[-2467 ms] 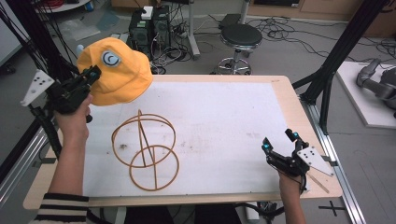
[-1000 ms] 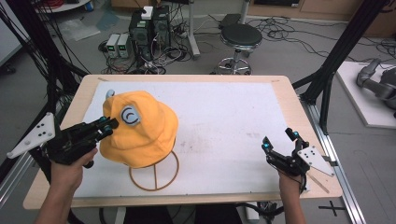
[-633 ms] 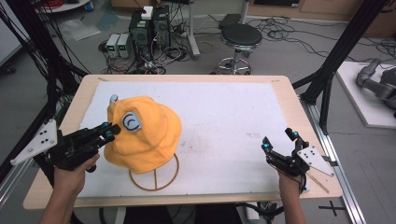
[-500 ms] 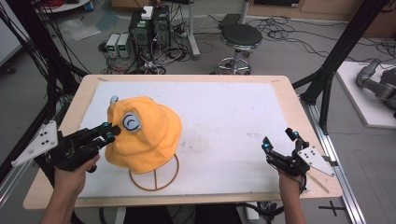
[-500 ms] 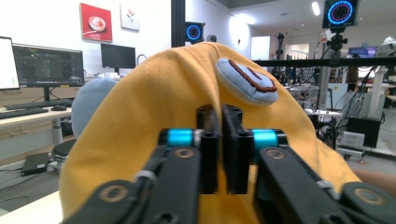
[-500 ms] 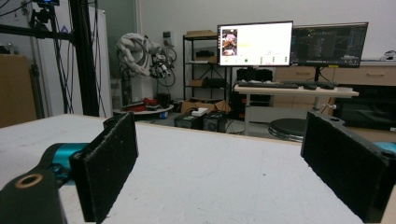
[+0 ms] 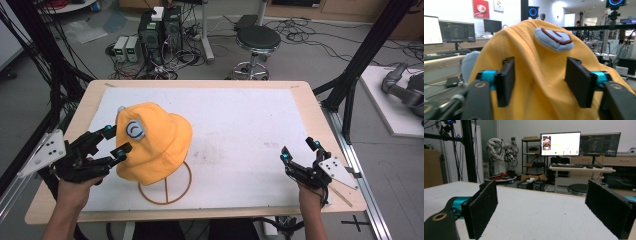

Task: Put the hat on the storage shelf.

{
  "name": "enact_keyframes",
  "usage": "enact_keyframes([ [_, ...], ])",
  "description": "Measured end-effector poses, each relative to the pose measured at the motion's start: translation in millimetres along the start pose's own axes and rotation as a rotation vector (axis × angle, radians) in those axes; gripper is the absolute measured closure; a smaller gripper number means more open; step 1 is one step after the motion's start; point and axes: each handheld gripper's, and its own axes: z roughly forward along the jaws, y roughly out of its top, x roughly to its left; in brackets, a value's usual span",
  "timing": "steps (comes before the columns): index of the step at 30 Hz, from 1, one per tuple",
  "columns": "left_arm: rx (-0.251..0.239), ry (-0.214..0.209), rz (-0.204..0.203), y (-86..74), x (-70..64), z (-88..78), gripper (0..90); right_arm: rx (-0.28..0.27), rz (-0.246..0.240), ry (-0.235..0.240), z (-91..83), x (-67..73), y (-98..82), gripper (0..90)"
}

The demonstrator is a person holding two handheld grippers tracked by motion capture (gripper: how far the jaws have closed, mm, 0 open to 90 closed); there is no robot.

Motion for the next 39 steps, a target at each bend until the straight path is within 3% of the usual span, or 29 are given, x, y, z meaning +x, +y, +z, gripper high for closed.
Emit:
enact_keyframes([
  [9, -0.017, 0.036, -0.010, -0.9, 6.5, -9.3, 30.7, -0.005, -0.002, -0.001, -0.2, 0.0, 0.5, 10.8],
  [15, -0.074, 0.108, -0.030, 5.7, 20.1, -37.2, 23.9, -0.013, -0.001, -0.003, -0.9, -1.2, 1.5, 10.8],
  [17, -0.120, 0.139, -0.048, 10.2, 25.1, -48.6, 19.9, -0.013, -0.001, 0.000, -0.8, -1.2, 1.5, 10.8],
  [22, -0.178, 0.266, -0.031, 11.8, 34.1, -62.4, 14.5, -0.005, -0.003, 0.004, 0.7, -0.2, 0.1, 10.8],
  [24, -0.173, 0.355, -0.022, 5.5, 39.6, -63.5, 14.5, -0.007, -0.009, 0.006, 1.4, 0.3, 0.2, 10.8],
  [29, -0.085, 0.632, 0.015, -18.1, 51.1, -57.7, 14.9, -0.004, -0.006, 0.009, 3.6, 3.2, 0.5, 10.8],
  [31, -0.073, 0.722, 0.022, -29.0, 52.2, -55.7, 14.9, -0.007, -0.003, 0.012, 4.7, 3.6, 0.4, 10.8],
  [34, -0.083, 0.796, 0.041, -42.7, 50.3, -55.5, 15.4, -0.006, 0.003, 0.007, 6.5, 3.5, 0.2, 10.8],
  [35, -0.088, 0.797, 0.042, -49.4, 50.0, -56.1, 15.4, -0.007, 0.003, 0.004, 7.0, 3.3, 0.3, 10.8],
  [39, -0.029, 0.766, 0.056, -65.0, 46.7, -60.1, 15.3, -0.010, 0.010, -0.003, 7.4, 1.3, -0.2, 10.8],
])
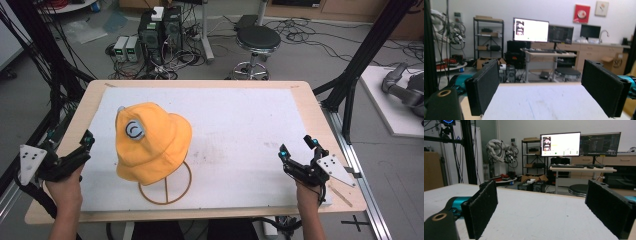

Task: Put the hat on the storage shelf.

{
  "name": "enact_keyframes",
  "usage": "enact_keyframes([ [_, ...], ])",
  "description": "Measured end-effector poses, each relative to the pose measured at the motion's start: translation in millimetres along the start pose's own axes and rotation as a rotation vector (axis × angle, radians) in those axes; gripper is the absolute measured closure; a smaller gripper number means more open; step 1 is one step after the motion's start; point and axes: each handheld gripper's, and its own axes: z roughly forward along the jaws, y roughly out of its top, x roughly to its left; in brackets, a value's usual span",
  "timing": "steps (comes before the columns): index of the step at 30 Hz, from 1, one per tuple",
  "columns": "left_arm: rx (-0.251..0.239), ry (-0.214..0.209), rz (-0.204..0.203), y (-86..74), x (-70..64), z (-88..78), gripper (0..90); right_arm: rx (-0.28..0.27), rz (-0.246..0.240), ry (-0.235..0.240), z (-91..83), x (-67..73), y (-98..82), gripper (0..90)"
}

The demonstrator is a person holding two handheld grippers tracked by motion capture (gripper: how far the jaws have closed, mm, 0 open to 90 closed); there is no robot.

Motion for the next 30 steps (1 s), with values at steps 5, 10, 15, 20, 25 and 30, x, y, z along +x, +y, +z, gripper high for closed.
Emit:
enact_keyframes([
  [5, 0.048, -0.015, 0.028, -14.7, -6.1, -8.3, 15.3, 0.013, 0.021, -0.015, -1.4, -3.6, -3.2, 10.8],
  [10, 0.078, 0.012, 0.013, -29.7, -7.9, -11.4, 15.3, 0.020, 0.038, -0.015, -4.0, -6.0, -4.8, 10.8],
  [15, 0.063, 0.008, 0.019, -30.6, -7.1, -12.3, 15.3, 0.021, 0.040, -0.013, -3.8, -7.4, -6.5, 10.8],
  [20, 0.057, 0.017, 0.020, -31.1, -7.5, -12.7, 15.3, 0.044, 0.009, -0.006, -1.4, -5.9, -8.9, 10.8],
  [25, 0.055, 0.024, 0.006, -32.1, -7.2, -12.6, 15.3, 0.045, 0.007, -0.006, -0.9, -5.9, -11.1, 10.8],
  [30, 0.065, 0.019, 0.012, -33.4, -7.8, -12.2, 15.3, 0.038, 0.009, -0.018, -2.2, -7.9, -11.2, 10.8],
])
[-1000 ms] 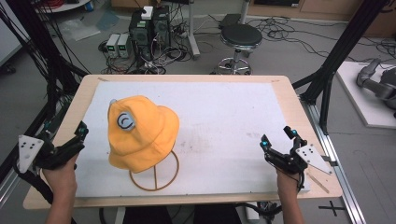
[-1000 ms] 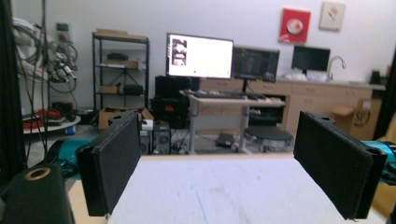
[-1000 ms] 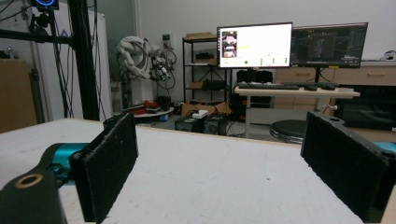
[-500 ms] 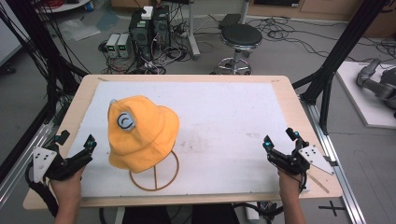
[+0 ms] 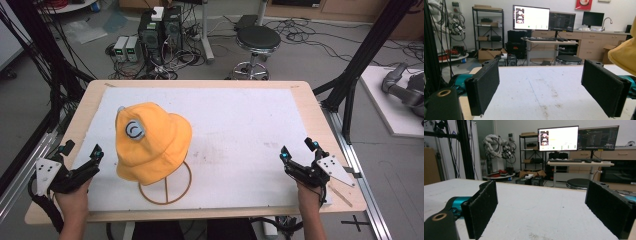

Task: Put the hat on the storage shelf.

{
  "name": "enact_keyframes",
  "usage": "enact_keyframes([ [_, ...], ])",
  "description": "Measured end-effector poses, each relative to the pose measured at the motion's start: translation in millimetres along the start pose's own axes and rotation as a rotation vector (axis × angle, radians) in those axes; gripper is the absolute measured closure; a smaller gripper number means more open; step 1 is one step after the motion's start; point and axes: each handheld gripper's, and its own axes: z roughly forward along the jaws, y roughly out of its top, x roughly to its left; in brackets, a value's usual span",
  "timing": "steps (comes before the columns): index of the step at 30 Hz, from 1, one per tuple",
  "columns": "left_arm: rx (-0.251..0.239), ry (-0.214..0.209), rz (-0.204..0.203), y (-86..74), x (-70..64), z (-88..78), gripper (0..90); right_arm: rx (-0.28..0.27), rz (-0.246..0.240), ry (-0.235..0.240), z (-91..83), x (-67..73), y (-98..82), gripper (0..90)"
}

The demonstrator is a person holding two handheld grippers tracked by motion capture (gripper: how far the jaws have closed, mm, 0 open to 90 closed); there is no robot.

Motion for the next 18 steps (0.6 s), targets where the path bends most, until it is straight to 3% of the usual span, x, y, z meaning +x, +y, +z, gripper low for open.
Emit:
enact_keyframes([
  [11, 0.013, -0.008, -0.002, -0.3, -1.4, 1.2, 15.3, 0.000, 0.015, -0.010, -3.9, 0.5, 1.2, 10.8],
  [18, 0.017, -0.034, -0.006, -0.1, 1.3, 4.7, 15.3, 0.004, 0.013, -0.007, -3.6, 0.7, 0.4, 10.8],
])
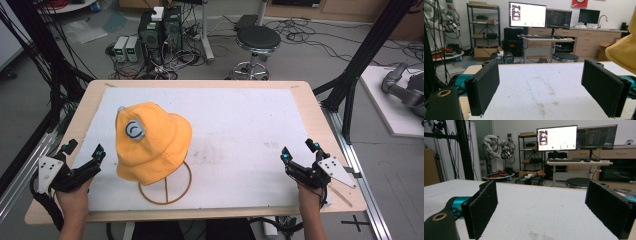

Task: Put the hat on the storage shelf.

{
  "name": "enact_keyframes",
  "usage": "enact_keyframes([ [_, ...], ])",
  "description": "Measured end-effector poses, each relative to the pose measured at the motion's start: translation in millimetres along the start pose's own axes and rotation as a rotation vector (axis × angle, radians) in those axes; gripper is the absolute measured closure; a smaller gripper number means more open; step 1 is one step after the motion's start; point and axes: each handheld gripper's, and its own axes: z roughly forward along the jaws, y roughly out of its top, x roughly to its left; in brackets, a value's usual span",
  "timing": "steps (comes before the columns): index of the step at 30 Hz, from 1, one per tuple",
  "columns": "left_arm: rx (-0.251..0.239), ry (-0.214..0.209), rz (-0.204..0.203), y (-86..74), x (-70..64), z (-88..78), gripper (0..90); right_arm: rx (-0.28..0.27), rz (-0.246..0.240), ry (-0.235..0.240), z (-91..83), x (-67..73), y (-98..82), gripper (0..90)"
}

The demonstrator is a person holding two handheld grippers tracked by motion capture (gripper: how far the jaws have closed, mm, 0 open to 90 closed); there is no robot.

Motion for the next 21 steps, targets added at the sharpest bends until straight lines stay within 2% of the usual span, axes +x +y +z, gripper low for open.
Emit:
enact_keyframes([
  [9, 0.003, 0.001, -0.007, -0.3, 0.6, 1.6, 15.3, -0.003, -0.004, -0.006, -1.7, -1.5, 0.4, 10.8],
  [21, 0.005, -0.023, -0.008, 0.7, -2.3, 3.2, 15.3, -0.003, -0.003, -0.008, -3.5, -3.0, 1.0, 10.8],
])
